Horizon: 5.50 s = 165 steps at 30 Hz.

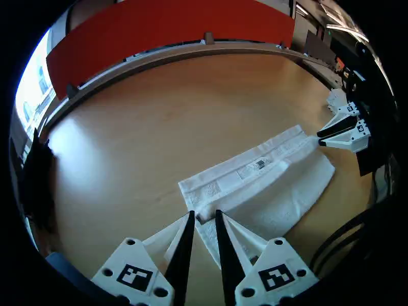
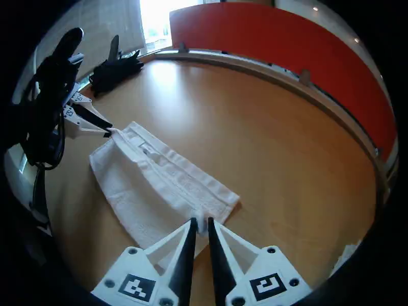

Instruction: Fold towel

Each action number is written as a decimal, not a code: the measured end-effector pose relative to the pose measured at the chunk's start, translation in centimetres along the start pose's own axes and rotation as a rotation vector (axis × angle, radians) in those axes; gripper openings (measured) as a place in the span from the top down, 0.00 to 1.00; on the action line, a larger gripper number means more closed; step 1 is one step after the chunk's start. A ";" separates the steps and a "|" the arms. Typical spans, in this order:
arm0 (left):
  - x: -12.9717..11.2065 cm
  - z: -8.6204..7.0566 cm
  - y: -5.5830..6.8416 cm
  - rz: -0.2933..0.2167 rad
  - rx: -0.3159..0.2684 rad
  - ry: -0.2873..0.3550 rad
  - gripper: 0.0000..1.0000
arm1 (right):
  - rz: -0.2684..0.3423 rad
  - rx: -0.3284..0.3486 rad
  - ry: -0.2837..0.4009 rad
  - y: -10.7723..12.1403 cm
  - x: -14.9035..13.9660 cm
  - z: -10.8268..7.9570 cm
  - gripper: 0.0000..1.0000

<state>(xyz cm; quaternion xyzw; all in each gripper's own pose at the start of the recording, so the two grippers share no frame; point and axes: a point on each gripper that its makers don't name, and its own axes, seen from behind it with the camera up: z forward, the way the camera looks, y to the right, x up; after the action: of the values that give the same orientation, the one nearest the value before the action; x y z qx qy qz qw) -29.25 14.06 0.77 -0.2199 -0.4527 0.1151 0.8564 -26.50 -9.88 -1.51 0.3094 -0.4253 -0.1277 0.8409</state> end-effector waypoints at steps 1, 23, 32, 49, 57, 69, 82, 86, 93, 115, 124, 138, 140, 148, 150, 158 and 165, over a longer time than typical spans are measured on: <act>0.0 0.0 -0.1 0.003 0.005 -0.001 0.63 | -0.002 -0.008 0.000 0.2 0.0 0.1 0.72; 1.5 -1.1 -2.9 -0.031 0.089 0.037 0.37 | -0.009 -0.097 0.054 2.8 1.9 -0.5 0.04; 1.0 -1.9 -2.2 -0.041 0.057 0.043 0.37 | -0.001 -0.096 0.050 2.0 1.0 -1.2 0.02; -0.1 -3.9 -1.0 -0.064 0.044 0.085 0.37 | 0.023 -0.093 0.052 0.0 -1.0 -3.0 0.02; -1.2 -4.7 0.0 -0.068 0.024 0.081 0.37 | 0.029 -0.092 0.046 -0.7 -2.1 -3.5 0.02; -2.2 -6.1 0.8 -0.070 0.009 0.085 0.38 | 0.032 -0.086 0.045 -1.4 -2.7 -3.5 0.02; -4.0 -8.4 0.2 -0.160 0.058 0.112 0.39 | 0.009 -0.069 0.025 -2.0 -3.7 -3.2 0.02; -4.9 -9.2 0.7 -0.201 0.045 0.110 0.39 | 0.003 -0.061 0.018 -2.2 -4.1 -3.2 0.02; -6.5 -10.9 0.6 -0.253 0.072 0.112 0.38 | -0.014 -0.047 0.006 -2.3 -4.6 -3.2 0.02; -8.8 -14.0 0.5 -0.298 0.125 0.120 0.36 | -0.097 0.016 -0.054 -3.3 -6.2 -2.7 0.08; -9.4 -14.2 0.3 -0.312 0.134 0.111 0.36 | -0.113 0.037 -0.102 -3.3 -7.4 -2.5 0.42; -9.5 -14.2 0.1 -0.316 0.136 0.108 0.36 | -0.132 0.062 -0.106 -3.9 -7.2 -2.5 0.91; -9.6 -14.2 0.0 -0.317 0.139 0.107 0.36 | -0.133 0.060 -0.100 -4.0 -7.0 -2.6 0.95; -9.7 -14.1 -0.1 -0.319 0.140 0.106 0.36 | -0.154 0.051 -0.089 -4.1 -6.3 -2.7 0.95; -9.6 -14.2 -0.1 -0.319 0.140 0.107 0.36 | -0.159 0.045 -0.081 -4.0 -5.8 -2.9 0.96; -9.5 -14.2 -0.3 -0.318 0.143 0.110 0.36 | -0.178 0.012 -0.023 -3.6 -2.6 -4.2 0.95; -9.2 -14.4 -0.5 -0.315 0.147 0.115 0.36 | -0.205 -0.015 0.036 -3.1 0.8 -5.9 0.95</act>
<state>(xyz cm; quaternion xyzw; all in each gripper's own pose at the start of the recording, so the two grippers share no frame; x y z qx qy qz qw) -22.59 6.03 -12.74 -0.0895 -0.4221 -0.0005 0.9021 -21.17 -10.22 -5.60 0.3473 -0.3754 -0.2105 0.8332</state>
